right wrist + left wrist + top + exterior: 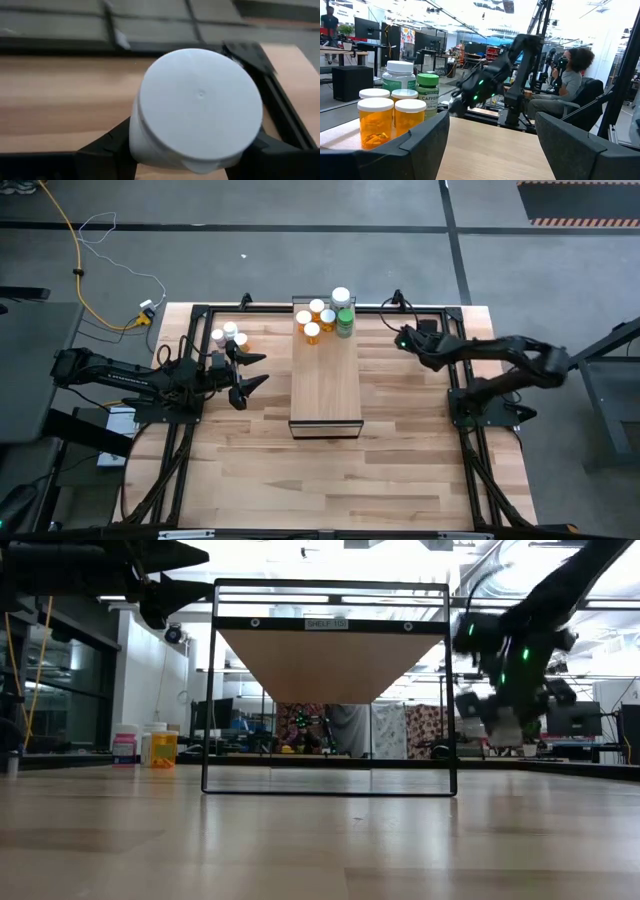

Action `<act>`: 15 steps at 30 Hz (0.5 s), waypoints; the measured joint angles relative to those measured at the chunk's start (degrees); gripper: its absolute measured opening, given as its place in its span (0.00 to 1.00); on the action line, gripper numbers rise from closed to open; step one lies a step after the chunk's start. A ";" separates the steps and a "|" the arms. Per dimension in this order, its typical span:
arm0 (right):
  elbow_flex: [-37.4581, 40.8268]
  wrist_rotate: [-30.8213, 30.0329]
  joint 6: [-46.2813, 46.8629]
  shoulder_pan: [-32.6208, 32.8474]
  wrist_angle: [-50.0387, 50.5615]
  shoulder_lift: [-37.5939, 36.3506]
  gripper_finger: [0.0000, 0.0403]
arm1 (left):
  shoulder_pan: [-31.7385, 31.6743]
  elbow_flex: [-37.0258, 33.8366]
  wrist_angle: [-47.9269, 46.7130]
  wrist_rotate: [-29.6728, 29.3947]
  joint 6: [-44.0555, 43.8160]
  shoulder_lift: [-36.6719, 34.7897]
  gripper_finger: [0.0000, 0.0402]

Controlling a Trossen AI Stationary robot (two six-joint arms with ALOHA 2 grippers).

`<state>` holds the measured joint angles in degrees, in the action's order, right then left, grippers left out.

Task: Pick and place medicine bottles onto shelf by color
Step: Put the right white pill bottle on the shelf

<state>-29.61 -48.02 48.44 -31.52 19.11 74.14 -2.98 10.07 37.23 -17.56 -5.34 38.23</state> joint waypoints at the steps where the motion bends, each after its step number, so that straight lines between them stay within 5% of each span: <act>1: 0.00 -0.02 -1.11 1.33 -0.06 -2.69 0.51 | 0.00 0.00 0.00 0.00 -0.01 -0.01 0.71; 9: 0.00 4.58 -16.32 18.52 -7.61 -24.61 0.52 | 0.00 0.00 0.00 0.00 -0.01 0.00 0.71; 15: 0.00 15.67 -27.75 30.19 -22.93 -26.33 0.52 | 0.02 0.00 0.00 -0.02 -0.46 -0.01 0.71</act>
<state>-29.61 -32.34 20.69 -1.34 -3.82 47.81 -2.96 10.07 37.23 -17.58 -5.80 38.22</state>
